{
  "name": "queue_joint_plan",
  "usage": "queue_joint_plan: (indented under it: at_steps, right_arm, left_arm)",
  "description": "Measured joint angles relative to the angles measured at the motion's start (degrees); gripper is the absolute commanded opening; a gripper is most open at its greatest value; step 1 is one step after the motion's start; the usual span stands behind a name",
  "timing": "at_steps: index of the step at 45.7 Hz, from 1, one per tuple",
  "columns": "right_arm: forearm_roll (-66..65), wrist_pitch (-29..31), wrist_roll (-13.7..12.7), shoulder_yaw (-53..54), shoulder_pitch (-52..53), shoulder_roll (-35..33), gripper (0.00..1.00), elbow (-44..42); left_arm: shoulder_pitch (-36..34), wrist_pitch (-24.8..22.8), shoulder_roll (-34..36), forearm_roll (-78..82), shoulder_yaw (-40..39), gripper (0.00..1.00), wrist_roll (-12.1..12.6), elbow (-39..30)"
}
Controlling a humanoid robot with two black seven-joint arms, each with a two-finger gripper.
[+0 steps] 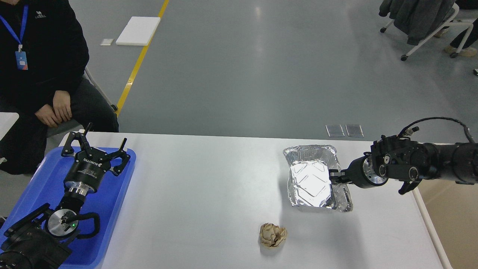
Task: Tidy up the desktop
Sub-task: 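Lift the foil tray with the right gripper toward the bin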
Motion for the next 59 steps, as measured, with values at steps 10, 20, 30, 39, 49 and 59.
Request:
queue_joint_plan:
  at_steps: [10,20,30,39,49,59]
  right_arm:
    - [-0.31,5.95,0.08,-2.73,10.49,-2.33,0.0,5.81]
    - [-0.45,12.6,0.09,-5.02,21.25,-4.89,0.0,10.84]
    - [-0.5,17.89,0.06,-6.05,31.28,-7.96,0.0,15.2]
    - [-0.59,21.96,0.0,-7.03,38.76,-10.26,0.0,17.72]
    - [-0.58,24.86,-0.01,-9.35,45.55,-11.62,0.0,19.37]
    - [-0.56,25.82,-0.05,-10.42,49.56,-12.66,0.0,21.23]
  left_arm:
    - [0.0,0.0,-0.01,-0.01,0.0,0.99,0.0,0.0]
    - [0.0,0.0,-0.01,0.0,0.0,0.99,0.0,0.0]
    - [0.0,0.0,-0.01,0.0,0.0,0.99,0.0,0.0]
    - [0.0,0.0,-0.01,0.0,0.0,0.99,0.0,0.0]
    - [0.0,0.0,-0.01,0.0,0.0,0.99,0.0,0.0]
    - [0.0,0.0,-0.01,0.0,0.0,0.99,0.0,0.0]
